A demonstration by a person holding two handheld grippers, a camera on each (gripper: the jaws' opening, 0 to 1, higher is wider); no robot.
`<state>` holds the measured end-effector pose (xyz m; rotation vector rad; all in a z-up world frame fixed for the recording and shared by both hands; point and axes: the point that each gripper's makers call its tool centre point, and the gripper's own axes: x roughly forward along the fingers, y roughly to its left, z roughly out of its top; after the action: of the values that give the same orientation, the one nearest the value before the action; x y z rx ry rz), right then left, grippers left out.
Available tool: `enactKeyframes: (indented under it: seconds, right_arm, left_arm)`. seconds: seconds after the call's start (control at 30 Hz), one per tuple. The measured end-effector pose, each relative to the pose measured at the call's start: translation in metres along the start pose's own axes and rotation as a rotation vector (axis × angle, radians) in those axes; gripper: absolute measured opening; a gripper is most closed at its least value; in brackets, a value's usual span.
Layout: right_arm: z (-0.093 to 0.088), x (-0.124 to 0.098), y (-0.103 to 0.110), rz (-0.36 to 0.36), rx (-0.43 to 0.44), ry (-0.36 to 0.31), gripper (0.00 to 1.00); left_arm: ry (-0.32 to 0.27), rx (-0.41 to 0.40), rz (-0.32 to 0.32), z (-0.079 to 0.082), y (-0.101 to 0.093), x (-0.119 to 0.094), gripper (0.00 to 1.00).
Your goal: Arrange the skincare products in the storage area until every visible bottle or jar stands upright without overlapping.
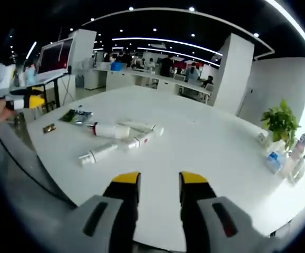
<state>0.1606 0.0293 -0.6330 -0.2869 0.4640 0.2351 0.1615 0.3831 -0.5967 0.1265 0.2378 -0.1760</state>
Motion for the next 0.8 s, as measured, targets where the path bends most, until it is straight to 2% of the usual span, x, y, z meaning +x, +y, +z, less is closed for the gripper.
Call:
enactKeyframes:
  seconds: [0.8]
  right_arm:
    - [-0.0036, 0.0014, 0.0025, 0.011, -0.019, 0.023, 0.3]
  left_arm:
    - [0.016, 0.015, 0.001, -0.0032, 0.0001, 0.0007, 0.44]
